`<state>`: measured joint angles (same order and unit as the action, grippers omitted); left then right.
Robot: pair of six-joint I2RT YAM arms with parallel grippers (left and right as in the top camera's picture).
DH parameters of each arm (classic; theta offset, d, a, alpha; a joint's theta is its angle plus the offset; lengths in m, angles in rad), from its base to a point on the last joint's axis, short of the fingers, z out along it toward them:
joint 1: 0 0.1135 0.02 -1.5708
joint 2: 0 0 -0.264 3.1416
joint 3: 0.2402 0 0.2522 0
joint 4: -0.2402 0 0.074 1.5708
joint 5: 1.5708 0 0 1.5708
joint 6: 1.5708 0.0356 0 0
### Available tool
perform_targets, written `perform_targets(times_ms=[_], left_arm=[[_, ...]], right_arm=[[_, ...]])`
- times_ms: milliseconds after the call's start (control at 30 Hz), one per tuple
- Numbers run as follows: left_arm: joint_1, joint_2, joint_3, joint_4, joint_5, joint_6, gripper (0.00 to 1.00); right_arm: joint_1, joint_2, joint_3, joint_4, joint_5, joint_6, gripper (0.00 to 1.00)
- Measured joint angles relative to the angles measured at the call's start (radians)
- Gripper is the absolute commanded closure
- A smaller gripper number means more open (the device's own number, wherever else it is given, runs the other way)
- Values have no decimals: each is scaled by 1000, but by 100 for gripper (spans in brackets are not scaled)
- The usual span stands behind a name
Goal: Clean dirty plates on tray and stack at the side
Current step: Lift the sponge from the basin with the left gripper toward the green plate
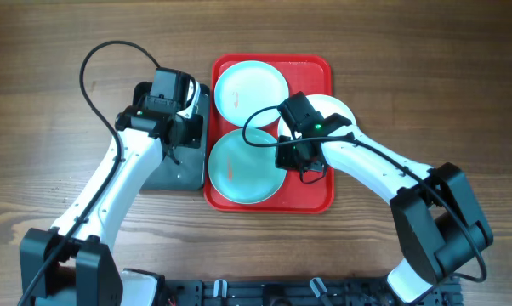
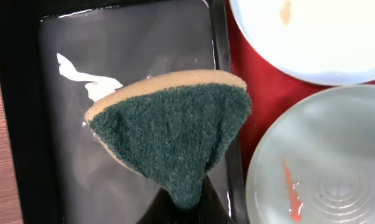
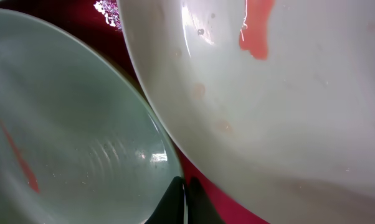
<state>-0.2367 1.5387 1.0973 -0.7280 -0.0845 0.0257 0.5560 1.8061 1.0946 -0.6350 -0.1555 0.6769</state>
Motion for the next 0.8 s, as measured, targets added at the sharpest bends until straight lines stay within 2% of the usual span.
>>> perform_targets(times_ms=[200, 333, 533, 800], left_arm=[[0, 0, 4, 4, 11, 26, 96], [0, 0, 47, -38, 148, 17, 96], [-13, 0, 60, -129, 298, -89, 96], [-96, 8, -34, -30, 340, -254, 96]], right_arm=[[0, 0, 0, 0, 0, 0, 96], [0, 0, 0, 0, 0, 0, 96], [0, 0, 0, 1, 0, 0, 96], [0, 0, 0, 8, 0, 11, 95]])
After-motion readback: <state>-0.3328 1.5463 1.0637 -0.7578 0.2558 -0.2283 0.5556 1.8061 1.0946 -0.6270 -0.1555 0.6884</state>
